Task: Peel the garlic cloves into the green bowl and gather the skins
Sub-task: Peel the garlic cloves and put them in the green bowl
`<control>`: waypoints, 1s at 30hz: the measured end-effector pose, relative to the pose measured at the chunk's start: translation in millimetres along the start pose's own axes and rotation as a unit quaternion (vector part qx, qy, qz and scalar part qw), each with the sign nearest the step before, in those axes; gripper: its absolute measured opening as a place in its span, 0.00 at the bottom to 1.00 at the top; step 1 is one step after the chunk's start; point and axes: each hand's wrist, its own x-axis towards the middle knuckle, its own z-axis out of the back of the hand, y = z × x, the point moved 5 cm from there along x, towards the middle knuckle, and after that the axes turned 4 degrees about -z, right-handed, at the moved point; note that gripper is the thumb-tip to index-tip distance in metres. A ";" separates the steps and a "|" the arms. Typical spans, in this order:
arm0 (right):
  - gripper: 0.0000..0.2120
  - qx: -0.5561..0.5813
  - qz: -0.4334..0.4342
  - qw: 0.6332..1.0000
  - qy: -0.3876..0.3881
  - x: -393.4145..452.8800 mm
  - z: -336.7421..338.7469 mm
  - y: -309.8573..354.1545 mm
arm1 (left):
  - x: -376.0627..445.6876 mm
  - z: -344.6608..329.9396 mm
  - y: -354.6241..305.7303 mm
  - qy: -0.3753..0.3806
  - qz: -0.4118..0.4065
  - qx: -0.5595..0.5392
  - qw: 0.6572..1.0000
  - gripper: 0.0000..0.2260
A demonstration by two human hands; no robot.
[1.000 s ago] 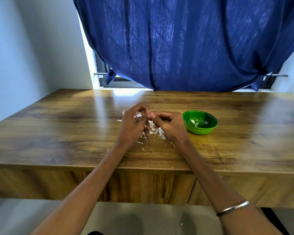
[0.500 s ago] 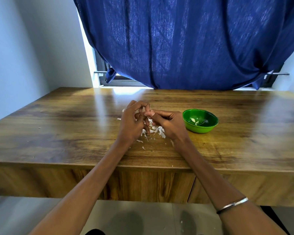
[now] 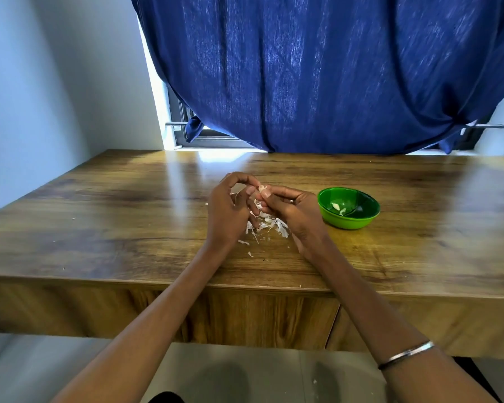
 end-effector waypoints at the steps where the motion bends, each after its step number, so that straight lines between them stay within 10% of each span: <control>1: 0.05 -0.004 -0.001 1.000 -0.008 -0.2 0.8 0.4 | -0.1 0.4 0.3 -0.003 0.001 0.001 1.000 0.06; 30: 0.08 -0.003 0.003 1.000 0.000 -4.4 1.7 4.4 | 0.0 -2.5 2.3 0.053 0.070 -0.086 0.992 0.03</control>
